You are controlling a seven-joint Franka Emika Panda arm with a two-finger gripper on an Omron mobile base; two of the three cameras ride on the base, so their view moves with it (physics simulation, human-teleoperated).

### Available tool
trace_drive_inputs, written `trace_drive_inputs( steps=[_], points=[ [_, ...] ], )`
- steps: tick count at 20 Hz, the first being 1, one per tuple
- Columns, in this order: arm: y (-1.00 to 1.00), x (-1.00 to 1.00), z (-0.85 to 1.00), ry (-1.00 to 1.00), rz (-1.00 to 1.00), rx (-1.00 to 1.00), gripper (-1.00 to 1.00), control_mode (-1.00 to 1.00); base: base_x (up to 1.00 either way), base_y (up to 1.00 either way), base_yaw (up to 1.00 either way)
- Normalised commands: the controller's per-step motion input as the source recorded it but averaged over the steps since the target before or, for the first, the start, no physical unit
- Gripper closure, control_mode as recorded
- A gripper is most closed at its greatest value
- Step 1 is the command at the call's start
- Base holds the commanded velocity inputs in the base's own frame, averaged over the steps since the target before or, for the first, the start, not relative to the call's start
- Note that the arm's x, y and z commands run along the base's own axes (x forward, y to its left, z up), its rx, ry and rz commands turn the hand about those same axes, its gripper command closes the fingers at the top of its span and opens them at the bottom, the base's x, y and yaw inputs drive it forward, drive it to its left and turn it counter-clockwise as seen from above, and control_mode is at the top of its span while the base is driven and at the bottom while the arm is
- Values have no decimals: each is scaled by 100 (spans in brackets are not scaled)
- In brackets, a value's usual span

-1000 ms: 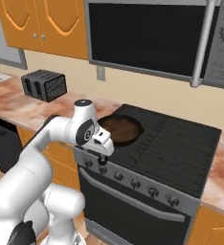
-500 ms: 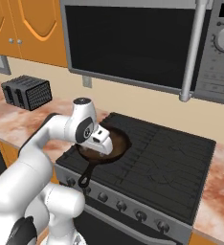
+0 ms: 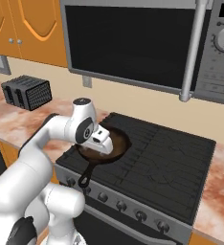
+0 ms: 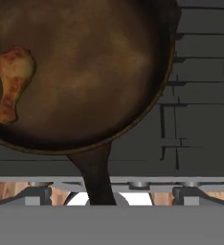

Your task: Take the chicken drumsticks from the pan and place one on each plate on the dining counter.

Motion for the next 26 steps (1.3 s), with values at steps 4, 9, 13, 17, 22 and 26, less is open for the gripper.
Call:
trace_drive_inputs(
  steps=[4,9,13,17,22,26],
  points=[
    [24,58,0,-6,0,0,-100,-100,0,0,0],
    [33,61,0,-1,0,0,-100,-100,0,0,0],
    [16,55,-1,0,0,0,-100,-100,0,0,0],
    [8,30,-11,5,0,0,-100,-100,0,0,0],
    [11,20,-26,3,0,0,-100,-100,0,0,0],
    [19,21,-30,0,0,0,-100,-100,0,0,0]
  ],
)
